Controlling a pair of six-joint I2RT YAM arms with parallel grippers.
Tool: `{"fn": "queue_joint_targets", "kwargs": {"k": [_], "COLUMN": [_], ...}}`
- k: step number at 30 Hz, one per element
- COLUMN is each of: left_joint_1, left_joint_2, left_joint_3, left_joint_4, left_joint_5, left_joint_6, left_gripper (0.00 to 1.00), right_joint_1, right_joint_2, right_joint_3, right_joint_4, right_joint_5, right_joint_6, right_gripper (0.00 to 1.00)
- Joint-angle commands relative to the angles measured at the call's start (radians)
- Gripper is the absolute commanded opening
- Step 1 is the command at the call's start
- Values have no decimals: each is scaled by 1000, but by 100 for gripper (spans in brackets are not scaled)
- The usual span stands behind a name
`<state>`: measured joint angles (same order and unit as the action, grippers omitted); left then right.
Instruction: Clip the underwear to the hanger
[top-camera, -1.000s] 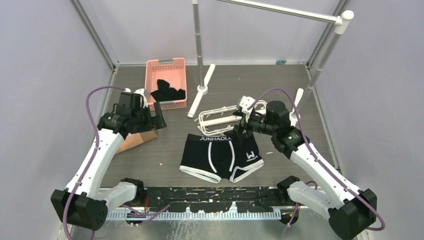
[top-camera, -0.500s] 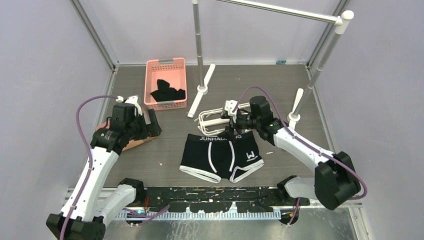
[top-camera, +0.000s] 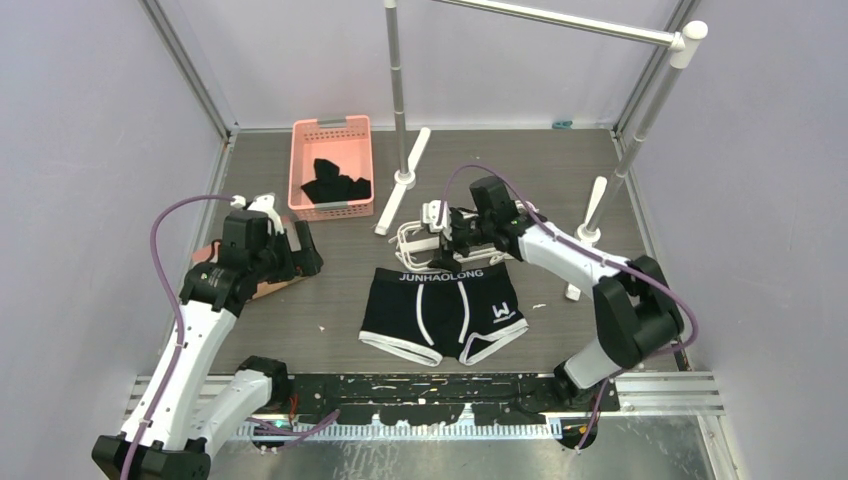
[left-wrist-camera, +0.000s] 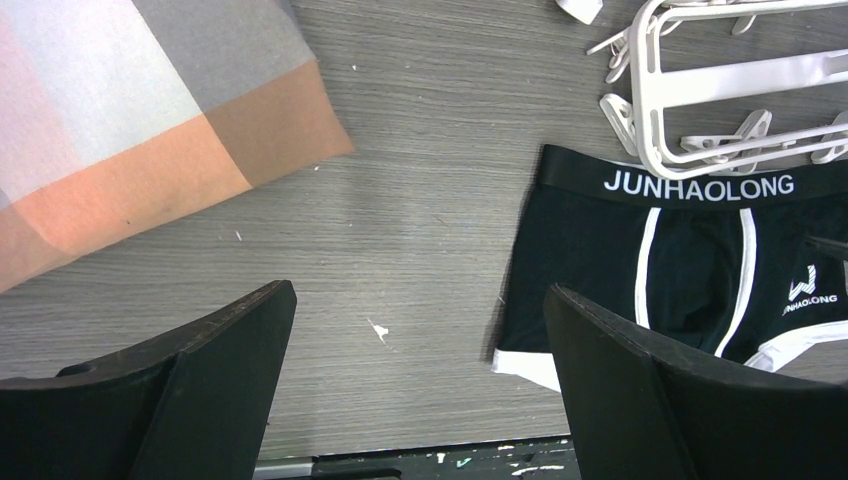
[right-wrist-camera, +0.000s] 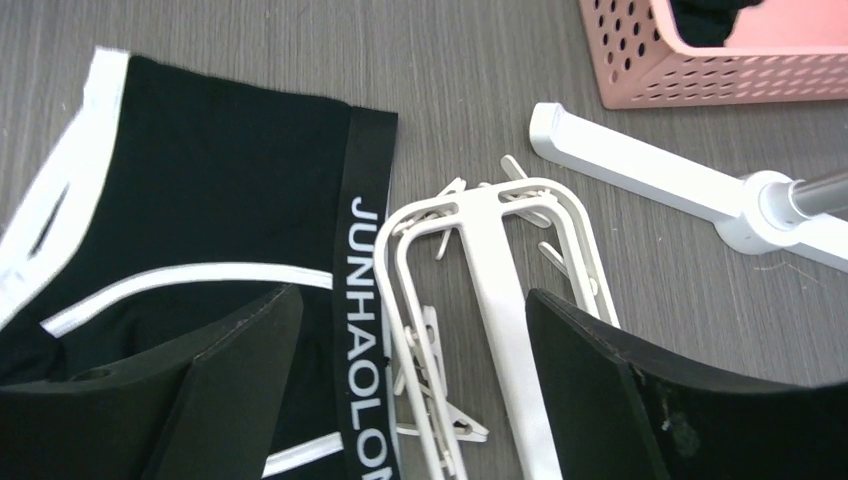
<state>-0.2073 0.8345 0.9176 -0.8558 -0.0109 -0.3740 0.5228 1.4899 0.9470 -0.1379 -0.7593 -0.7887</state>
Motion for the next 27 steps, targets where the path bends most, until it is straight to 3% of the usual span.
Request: {"fn": "queue_joint_targets", "kwargs": {"k": [1, 7, 27], "left_joint_1": [2, 3, 2], "left_joint_2": [-9, -8, -11], "left_joint_3": [6, 5, 6], "left_joint_4": [54, 54, 55], "left_joint_5": [10, 3, 7], "left_joint_6": [12, 12, 13], "left_gripper": [98, 98, 98], "right_joint_1": [4, 30, 85], "right_joint_2": [117, 272, 390], "right_joint_3": [154, 304, 358], "right_joint_4": [-204, -409, -404], "right_joint_5": [-15, 50, 142], "right_joint_6": [-187, -312, -311], "right_gripper": [82, 72, 57]}}
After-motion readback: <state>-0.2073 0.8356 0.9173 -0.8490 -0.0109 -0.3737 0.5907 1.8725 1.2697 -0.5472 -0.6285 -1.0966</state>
